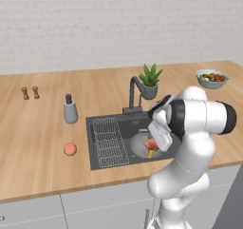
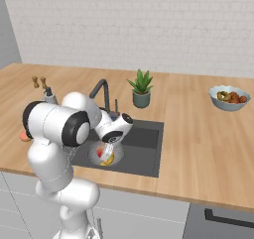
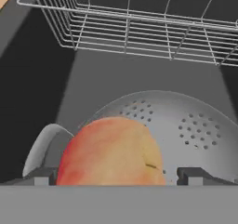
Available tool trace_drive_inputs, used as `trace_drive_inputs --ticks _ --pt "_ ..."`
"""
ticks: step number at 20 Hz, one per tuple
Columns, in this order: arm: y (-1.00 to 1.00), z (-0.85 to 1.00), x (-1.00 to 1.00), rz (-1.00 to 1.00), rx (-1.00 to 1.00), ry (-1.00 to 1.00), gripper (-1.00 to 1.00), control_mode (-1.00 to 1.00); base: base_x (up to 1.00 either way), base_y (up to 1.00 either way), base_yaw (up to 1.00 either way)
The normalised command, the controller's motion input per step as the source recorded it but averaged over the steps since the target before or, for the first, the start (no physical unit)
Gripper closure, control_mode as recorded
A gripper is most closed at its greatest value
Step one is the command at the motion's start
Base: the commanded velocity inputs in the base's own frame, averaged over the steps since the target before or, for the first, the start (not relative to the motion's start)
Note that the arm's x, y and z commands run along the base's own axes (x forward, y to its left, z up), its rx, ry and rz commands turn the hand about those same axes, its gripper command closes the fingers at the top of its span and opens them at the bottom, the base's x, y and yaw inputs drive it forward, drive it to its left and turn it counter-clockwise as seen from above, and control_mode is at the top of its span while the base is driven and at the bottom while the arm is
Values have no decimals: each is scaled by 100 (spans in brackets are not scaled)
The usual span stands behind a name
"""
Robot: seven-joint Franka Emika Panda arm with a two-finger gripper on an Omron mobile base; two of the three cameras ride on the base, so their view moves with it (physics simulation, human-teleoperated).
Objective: Put the colander in the sink, put the peach, banana, peach in the colander, and turn on the sink faucet and pour water over the colander.
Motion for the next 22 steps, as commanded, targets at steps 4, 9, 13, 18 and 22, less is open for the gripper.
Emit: trace_drive_inputs --ticks 4,9,13,18,22 --pt "0 -19 -35 18 -15 -30 -100 -100 0 0 0" --pt "-1 -10 -36 8 -6 -28 -100 -100 0 0 0" --pt "-9 58 -41 9 0 -47 -100 -100 0 0 0" --pt "-2 80 -18 12 0 -38 -100 -100 0 0 0" --pt "0 100 0 16 -5 -12 -100 -100 0 0 0"
